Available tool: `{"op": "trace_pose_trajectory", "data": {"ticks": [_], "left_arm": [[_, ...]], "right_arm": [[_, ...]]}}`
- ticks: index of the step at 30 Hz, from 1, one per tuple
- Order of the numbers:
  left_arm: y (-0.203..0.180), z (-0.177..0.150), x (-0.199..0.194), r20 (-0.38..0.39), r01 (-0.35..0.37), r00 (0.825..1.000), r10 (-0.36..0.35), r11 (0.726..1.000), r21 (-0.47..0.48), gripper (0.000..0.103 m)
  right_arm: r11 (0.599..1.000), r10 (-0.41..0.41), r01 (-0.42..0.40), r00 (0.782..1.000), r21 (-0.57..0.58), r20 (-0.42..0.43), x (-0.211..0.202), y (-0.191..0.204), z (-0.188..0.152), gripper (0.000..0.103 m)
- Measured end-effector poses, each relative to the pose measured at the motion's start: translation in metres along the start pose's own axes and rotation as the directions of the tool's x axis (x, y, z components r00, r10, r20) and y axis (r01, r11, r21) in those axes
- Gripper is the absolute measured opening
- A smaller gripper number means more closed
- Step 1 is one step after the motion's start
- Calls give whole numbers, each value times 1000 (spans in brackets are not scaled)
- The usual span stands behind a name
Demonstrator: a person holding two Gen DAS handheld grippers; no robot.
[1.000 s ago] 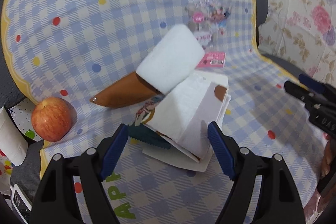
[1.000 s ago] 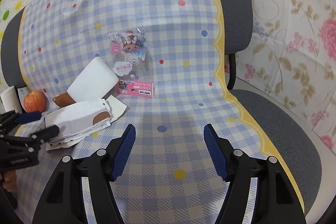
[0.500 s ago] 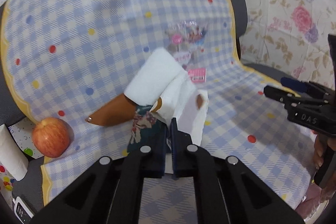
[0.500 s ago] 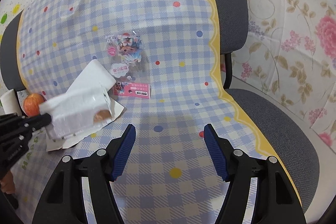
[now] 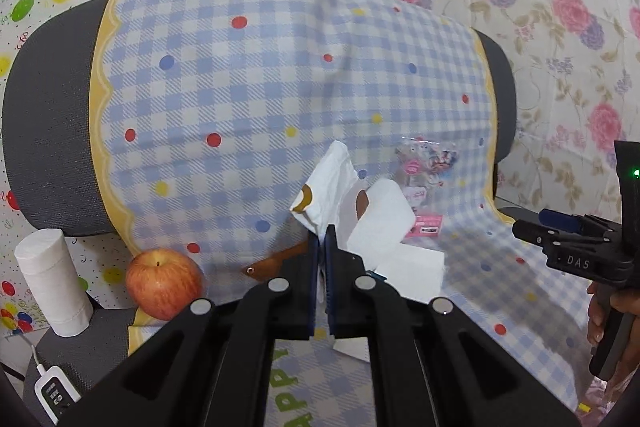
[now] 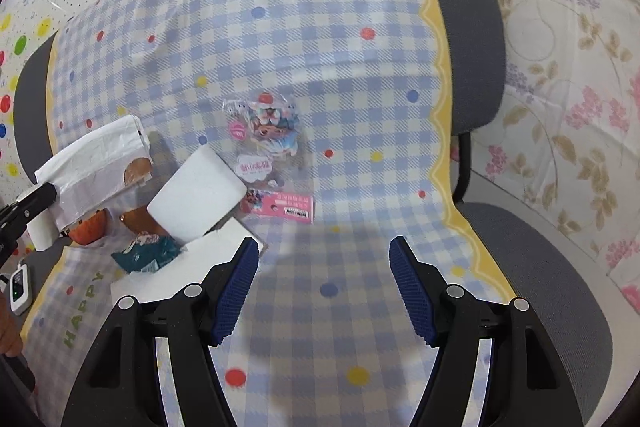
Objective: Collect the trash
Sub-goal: 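Grasp the clear plastic bag with the right gripper while the left gripper holds the paper, then carry the paper with the left gripper and plastic bag with the right gripper over the bin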
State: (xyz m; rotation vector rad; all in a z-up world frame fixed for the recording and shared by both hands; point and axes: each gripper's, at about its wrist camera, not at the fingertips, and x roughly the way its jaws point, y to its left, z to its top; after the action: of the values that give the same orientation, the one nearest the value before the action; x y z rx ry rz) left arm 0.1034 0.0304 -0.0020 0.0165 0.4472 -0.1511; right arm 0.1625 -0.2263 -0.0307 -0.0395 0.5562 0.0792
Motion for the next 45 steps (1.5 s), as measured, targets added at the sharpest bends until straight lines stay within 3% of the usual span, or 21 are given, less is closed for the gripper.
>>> {"op": "trace_pose_trajectory", "data": {"ticks": [11,20,23,25,28,37,45], "left_arm": [[3,-9,38,-13,-51,999,50,998,-26,1],[18,-13,48,-49,-27,999,23,996,-88,1],[16,-14,48,-51,-26,998,21,996,-84,1],[16,-13,47,-52,-27,998,23,997,-78,1],[13,-13,43,-54,-34,998,30,997,-63,1],[-5,-15,-3,-46,-1,999,0,999,-33,1],[-25,-27,-62,-37,65,997,-66,998,-12,1]], "right_arm": [[997,79,-79,997,-18,-13,79,3,46,69],[987,142,-144,989,-66,-40,125,14,59,67],[980,173,-179,983,-93,-63,125,23,55,45],[973,187,-195,979,-121,-76,117,32,51,17],[974,180,-188,981,-130,-70,89,36,42,6],[995,88,-87,996,-58,7,-26,23,15,3],[999,32,-32,999,15,14,-88,5,-20,3]]}}
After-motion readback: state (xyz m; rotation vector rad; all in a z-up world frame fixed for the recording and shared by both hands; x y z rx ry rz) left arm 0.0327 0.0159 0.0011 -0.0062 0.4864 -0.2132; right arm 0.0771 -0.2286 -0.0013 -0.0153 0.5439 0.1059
